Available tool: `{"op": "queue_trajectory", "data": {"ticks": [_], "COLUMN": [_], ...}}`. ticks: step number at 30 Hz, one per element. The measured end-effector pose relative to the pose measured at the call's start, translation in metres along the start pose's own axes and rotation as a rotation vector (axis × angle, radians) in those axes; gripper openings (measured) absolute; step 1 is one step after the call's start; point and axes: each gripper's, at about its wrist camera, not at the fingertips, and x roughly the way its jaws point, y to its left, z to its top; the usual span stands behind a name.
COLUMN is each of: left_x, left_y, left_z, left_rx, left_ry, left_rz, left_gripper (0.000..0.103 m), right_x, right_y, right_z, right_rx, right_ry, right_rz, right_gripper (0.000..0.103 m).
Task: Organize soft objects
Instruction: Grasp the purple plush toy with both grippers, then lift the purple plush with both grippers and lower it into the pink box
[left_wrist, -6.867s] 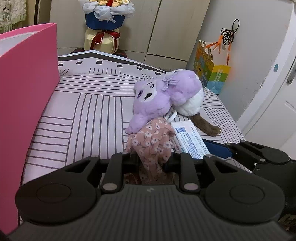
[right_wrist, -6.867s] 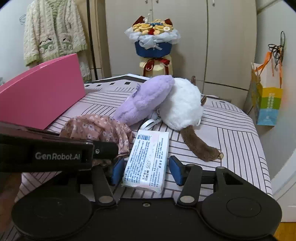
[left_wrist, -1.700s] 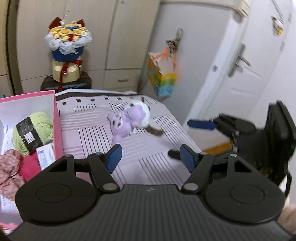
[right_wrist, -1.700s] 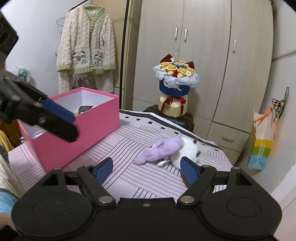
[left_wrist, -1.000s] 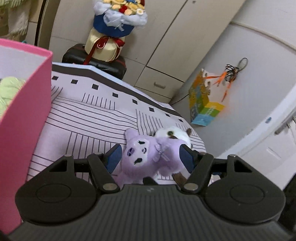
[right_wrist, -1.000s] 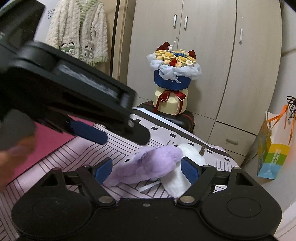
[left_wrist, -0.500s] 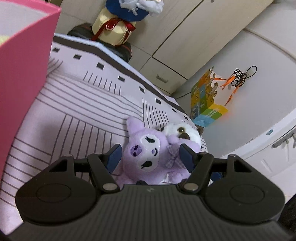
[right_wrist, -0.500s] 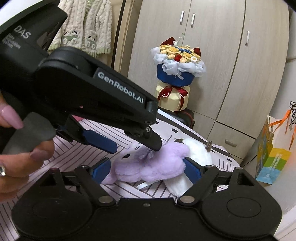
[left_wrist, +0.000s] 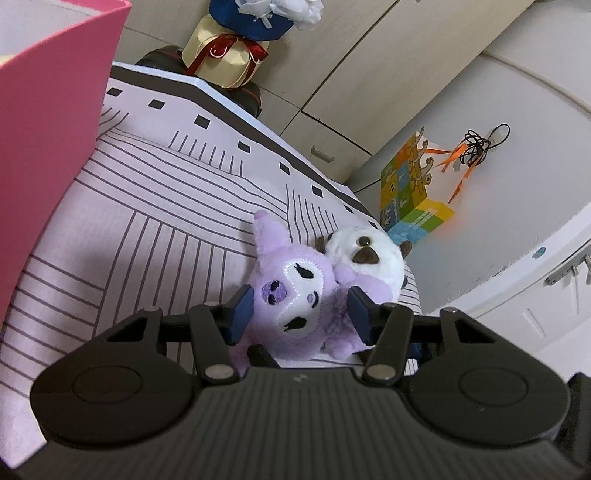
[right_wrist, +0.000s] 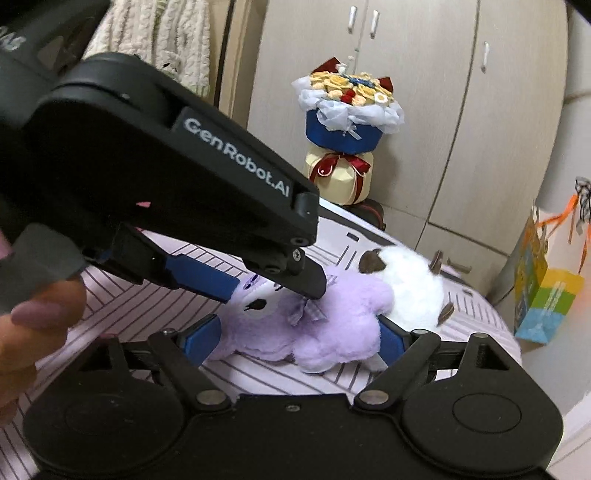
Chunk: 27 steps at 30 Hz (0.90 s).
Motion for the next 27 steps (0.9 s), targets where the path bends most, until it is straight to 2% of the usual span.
{"op": "queue_trajectory", "data": {"ticks": [3, 10, 14, 20, 27], "left_x": [-0.007, -0.03, -0.048, -0.07, -0.101], "left_y": [-0.004, -0.011, -0.02, -0.021, -0.017], "left_z": [-0.004, -0.018, -0.029, -0.048, -0.071], "left_rx": [0.024, 0.067, 0.134, 0.169, 0.213], "left_ry": [-0.001, 0.014, 0.035, 0.108, 0.17], "left_rz": [-0.006, -0.03, -0.029, -0.041, -0.072], "left_gripper": [0.054, 0.054, 0.054, 0.054, 0.054], "right_x": [-0.003, -0.03, -0.047, -0.072, -0.102], "right_y": [-0.001, 0.012, 0.018, 0.03, 0.052], "right_z": [0.0, -0.004, -0.011, -0.027, -0.036], "right_rx": [0.056, 0.084, 0.132, 0.207, 0.2], "right_ry": [0.014, -0.003, -0.003, 0.017, 0.061], "right_rz": [0.021, 0.007, 0.022, 0.054, 0.076], "right_gripper": [0.09, 0.09, 0.09, 0.09, 0.09]}}
